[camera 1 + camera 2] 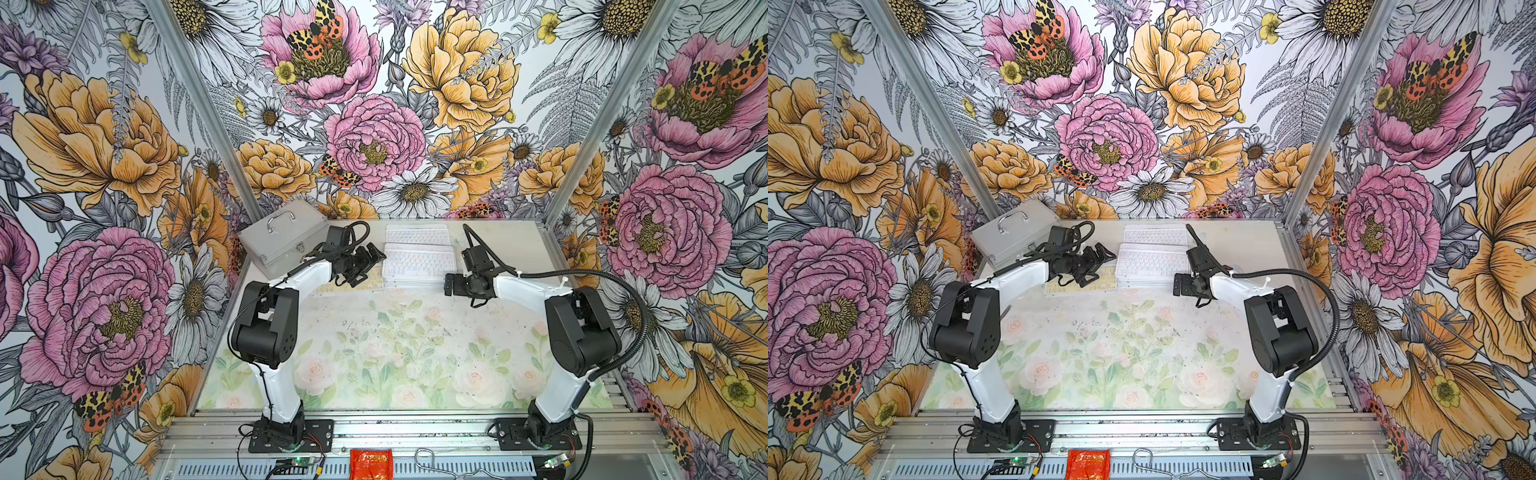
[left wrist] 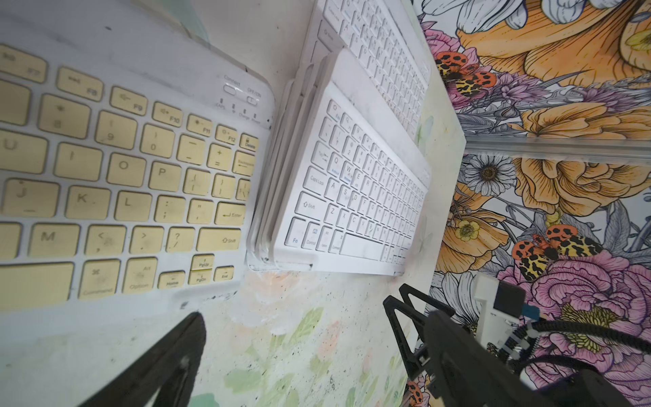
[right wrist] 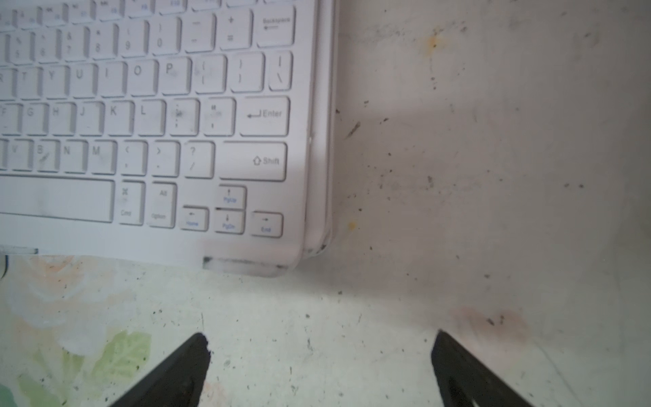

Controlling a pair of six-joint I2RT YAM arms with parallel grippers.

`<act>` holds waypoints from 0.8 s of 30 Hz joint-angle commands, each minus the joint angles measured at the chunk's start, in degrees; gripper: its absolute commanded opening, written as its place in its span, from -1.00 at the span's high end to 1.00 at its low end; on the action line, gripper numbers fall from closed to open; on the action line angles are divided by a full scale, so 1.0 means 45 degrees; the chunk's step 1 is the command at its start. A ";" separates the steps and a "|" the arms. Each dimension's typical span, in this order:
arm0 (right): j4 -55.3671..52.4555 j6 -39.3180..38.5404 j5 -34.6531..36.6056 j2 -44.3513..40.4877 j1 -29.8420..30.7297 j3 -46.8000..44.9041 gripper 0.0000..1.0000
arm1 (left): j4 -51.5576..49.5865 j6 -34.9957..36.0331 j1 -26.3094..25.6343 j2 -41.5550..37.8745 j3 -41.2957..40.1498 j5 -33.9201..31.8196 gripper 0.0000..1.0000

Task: Stack the numeric keypads
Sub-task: Adjust the numeric keypad.

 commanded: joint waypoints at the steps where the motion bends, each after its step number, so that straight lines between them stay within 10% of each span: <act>1: -0.0347 -0.0114 0.0479 0.0565 -0.0121 0.0836 -0.99 | 0.0287 0.0195 0.0124 -0.0789 -0.0264 0.0129 -0.98; 24: -0.0308 -0.0087 -0.0204 0.0343 -0.0222 0.0860 -1.00 | -0.0300 0.0724 0.0486 -0.0728 -0.0248 -0.0486 -0.97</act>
